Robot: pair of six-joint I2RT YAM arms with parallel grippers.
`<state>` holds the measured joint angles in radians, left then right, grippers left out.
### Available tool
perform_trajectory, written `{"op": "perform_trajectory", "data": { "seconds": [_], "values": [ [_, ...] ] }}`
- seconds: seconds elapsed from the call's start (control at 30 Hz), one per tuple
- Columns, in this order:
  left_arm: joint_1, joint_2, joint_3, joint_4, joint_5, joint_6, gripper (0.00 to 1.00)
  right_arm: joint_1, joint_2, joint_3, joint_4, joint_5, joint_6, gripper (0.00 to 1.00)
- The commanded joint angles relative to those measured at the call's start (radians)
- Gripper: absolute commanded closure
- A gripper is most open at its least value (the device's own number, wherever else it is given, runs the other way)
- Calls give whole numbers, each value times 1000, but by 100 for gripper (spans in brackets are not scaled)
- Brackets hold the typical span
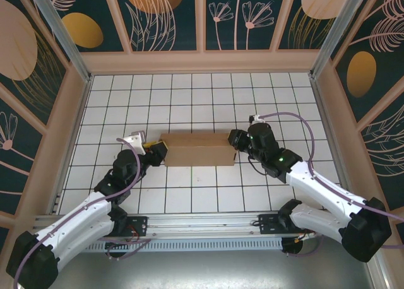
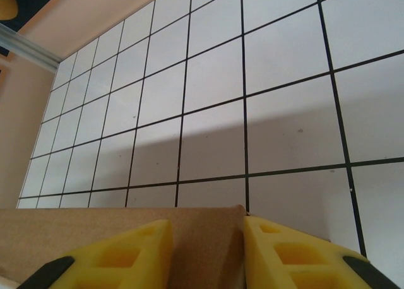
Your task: Fold the paper box
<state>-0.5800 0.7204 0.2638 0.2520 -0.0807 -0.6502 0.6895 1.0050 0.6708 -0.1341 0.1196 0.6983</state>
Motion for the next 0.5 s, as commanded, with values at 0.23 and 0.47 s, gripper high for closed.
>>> {"op": "perform_trajectory", "data": {
  "seconds": [0.23,0.47],
  "values": [
    [-6,-133,51,-154,60,15,56,40,-8,-40,-53,129,25,65],
    [-5,-207,85,-166,14,28,61,43,-8,-44,-52,145,28,65]
  ]
}}
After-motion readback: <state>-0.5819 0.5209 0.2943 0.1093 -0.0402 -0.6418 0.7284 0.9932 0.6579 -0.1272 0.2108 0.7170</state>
